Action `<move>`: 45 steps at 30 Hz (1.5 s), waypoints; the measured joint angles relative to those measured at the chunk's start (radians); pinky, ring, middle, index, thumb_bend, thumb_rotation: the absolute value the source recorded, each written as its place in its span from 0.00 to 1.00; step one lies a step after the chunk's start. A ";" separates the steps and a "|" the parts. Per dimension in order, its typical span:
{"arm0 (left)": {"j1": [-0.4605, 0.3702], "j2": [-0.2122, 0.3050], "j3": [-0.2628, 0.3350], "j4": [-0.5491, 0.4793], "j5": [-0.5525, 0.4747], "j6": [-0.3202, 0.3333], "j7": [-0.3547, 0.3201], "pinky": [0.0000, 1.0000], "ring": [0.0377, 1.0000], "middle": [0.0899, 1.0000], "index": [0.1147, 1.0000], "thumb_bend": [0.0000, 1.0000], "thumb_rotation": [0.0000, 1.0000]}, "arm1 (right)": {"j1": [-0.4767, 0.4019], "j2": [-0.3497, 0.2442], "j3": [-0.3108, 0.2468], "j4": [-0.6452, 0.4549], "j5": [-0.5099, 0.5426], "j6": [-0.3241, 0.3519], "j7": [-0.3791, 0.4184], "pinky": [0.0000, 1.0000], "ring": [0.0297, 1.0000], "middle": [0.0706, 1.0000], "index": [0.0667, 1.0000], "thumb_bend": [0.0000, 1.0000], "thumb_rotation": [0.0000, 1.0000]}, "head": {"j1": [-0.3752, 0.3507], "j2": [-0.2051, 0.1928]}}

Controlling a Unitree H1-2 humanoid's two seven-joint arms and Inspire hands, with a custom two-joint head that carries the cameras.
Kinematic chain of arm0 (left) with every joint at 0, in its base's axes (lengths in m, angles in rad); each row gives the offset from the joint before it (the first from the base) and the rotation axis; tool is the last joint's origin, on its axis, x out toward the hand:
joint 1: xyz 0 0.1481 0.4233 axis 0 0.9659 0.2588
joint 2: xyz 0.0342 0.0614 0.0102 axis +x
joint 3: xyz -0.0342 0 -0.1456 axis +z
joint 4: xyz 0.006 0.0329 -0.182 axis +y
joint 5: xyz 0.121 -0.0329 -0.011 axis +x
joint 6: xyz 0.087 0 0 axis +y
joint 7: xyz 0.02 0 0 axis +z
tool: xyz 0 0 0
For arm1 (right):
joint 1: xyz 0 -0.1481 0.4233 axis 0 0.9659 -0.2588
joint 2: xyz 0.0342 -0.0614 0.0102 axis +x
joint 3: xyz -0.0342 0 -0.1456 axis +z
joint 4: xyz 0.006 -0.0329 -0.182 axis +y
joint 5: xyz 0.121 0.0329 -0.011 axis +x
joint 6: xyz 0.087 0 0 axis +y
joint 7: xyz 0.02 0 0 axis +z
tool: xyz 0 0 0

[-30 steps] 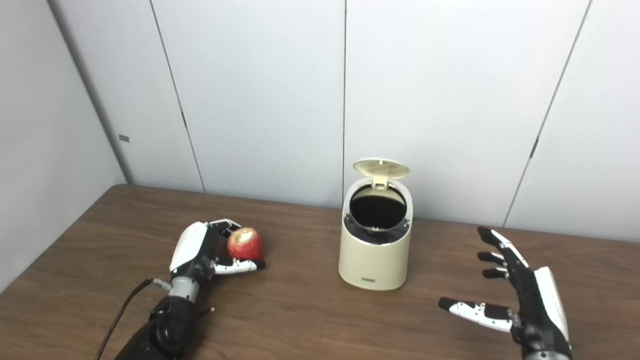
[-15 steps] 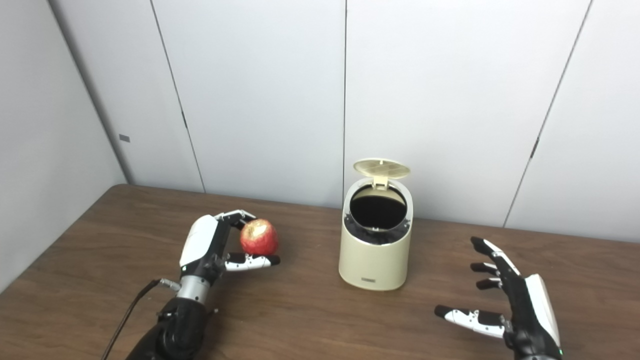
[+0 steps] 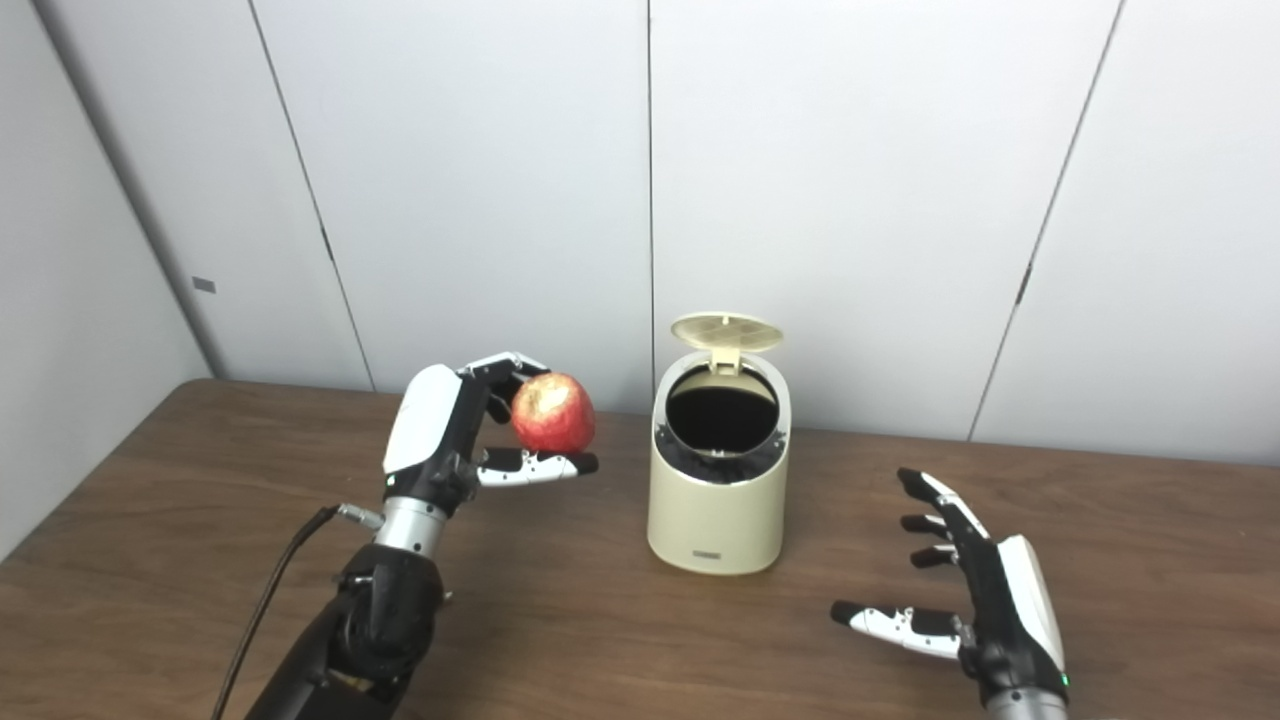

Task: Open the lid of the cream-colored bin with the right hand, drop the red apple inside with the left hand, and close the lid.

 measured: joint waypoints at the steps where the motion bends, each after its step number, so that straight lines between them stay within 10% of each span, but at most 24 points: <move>1: -0.004 -0.006 -0.002 0.000 0.000 0.000 -0.003 0.41 0.47 0.45 0.40 0.52 0.00 | 0.000 0.003 0.001 0.000 -0.002 0.000 -0.001 0.61 0.74 0.83 0.82 0.77 0.06 | -0.006 -0.003; 45: -0.107 -0.110 -0.067 0.079 0.017 -0.052 -0.016 0.42 0.46 0.44 0.41 0.53 0.00 | -0.011 0.054 0.028 0.067 -0.036 -0.031 -0.079 0.64 0.74 0.84 0.82 0.77 0.10 | -0.089 -0.035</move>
